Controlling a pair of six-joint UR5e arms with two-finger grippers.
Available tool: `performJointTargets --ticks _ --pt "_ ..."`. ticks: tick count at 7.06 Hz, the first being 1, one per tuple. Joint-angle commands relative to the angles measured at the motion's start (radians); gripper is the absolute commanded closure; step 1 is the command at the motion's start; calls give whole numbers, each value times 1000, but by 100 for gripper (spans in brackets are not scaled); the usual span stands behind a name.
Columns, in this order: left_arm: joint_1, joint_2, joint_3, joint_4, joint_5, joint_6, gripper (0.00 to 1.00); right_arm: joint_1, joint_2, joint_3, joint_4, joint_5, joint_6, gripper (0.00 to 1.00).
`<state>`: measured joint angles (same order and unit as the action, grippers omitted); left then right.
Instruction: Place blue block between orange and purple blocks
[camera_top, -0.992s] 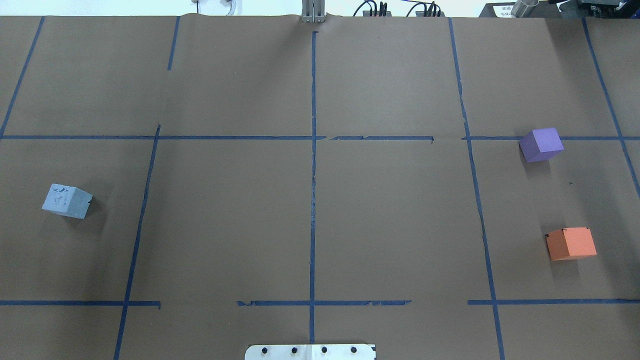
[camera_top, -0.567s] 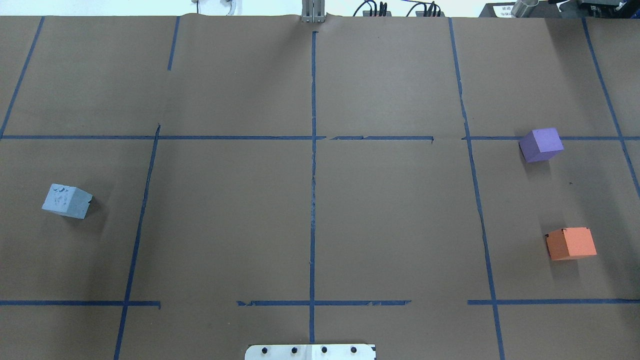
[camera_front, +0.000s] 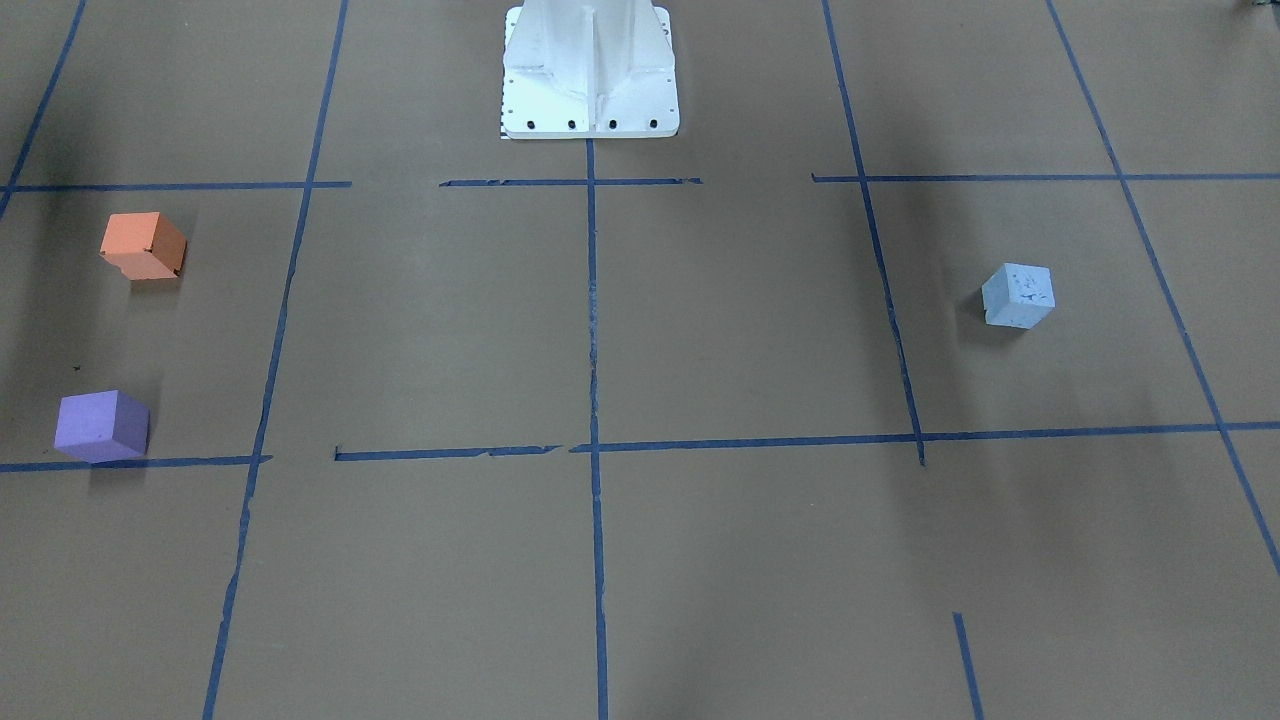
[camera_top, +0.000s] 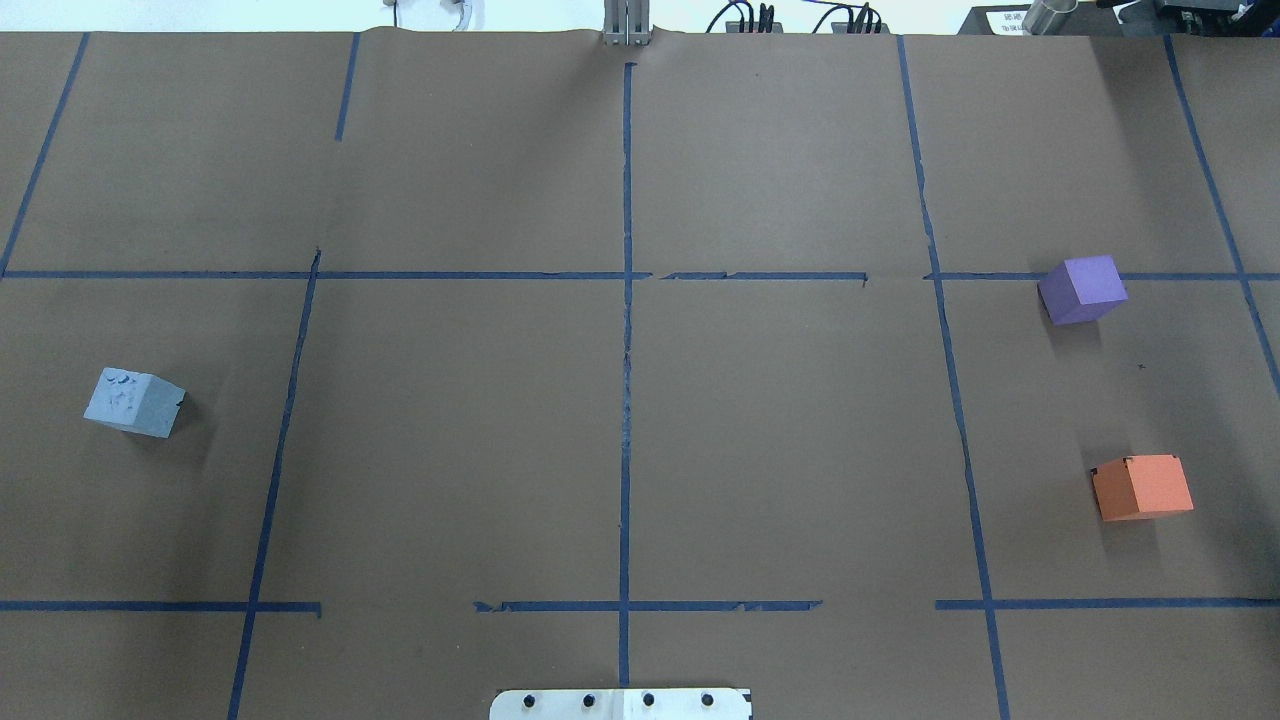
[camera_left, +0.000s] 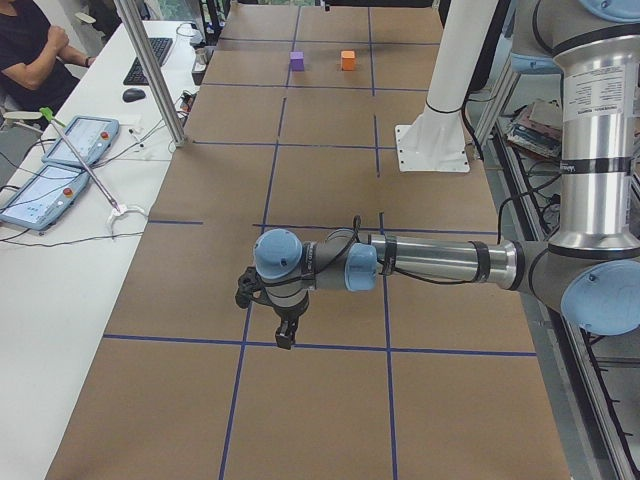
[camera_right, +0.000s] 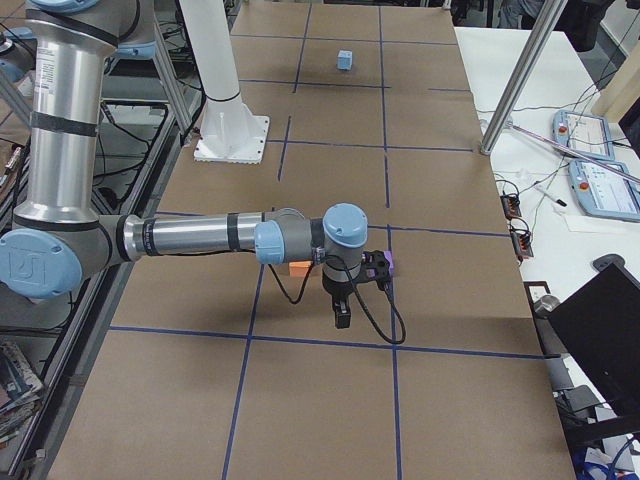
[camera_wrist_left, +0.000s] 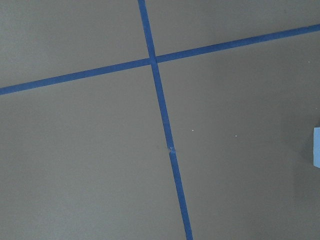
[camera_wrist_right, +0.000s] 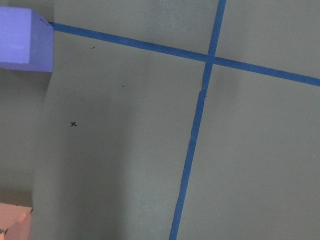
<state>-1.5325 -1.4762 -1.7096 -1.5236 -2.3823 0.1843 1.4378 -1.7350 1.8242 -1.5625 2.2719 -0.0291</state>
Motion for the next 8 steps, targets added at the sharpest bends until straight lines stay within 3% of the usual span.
performJointTargets --ticks 1,2,4,5,6,7,8 --pt "52 1 1 -24 -3 -3 0 -2 0 6 -1 0 6 0" --pt "92 -1 2 -27 -62 -50 0 -2 0 7 -1 1 6 0" --pt "237 -13 -1 -210 -72 -301 0 -4 0 7 -2 3 5 0" --pt "321 -13 2 -327 -37 -523 0 -4 0 9 -1 3 5 0" --pt "447 -10 1 -475 95 -737 0 -4 0 15 -1 3 5 0" --pt "554 -12 1 -568 139 -904 0 -4 0 15 -1 3 5 0" --pt "610 -13 -24 -582 191 -949 0 -4 0 17 -1 3 5 0"
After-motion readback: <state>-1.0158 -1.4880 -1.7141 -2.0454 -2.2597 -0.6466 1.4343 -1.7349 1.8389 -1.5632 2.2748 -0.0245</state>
